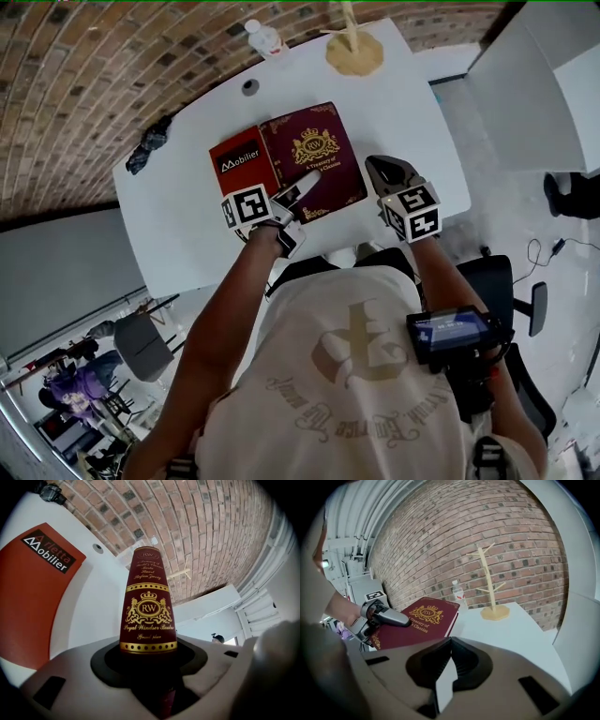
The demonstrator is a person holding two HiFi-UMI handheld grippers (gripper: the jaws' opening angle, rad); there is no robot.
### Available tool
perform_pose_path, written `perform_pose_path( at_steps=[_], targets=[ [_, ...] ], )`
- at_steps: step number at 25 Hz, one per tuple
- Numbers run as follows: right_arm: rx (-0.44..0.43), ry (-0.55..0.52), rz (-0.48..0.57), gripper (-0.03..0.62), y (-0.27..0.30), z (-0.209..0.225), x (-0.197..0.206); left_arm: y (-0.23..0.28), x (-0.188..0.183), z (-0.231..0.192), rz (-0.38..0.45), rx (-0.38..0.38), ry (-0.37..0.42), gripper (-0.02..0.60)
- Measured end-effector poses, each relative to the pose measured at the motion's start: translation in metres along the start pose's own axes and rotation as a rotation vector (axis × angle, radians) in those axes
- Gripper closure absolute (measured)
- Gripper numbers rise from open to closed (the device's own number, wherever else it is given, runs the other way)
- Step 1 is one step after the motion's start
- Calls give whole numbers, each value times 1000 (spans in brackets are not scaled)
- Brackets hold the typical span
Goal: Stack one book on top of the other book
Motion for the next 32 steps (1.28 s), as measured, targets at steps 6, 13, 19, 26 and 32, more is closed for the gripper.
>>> perform_pose_path(
  at_steps=[6,13,19,26,32],
  targets=[
    [-22,-40,3,572,15,-34,-14,-39,-11,-16,36,6,-4,345],
    [-46,-51,28,572,40,-67,-34,-81,-35,-29,74,44,8,345],
    [-64,-78,19,572,45,-72,-37,-94,-34,-39,111,9,-30,345],
    [-92,-114,5,572,74,-109,-52,-138,-49,-64,152,14,-48,345],
    [-115,-134,-11,572,89,-126,-55,-161,-56,-84,166,12,-49,345]
  ],
)
Point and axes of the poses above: the fingertips, and each gripper's own axes: y forward along the fingers, z to its right, x out of its underside, the point moved 6 cm from there along -y, backward along the fingers
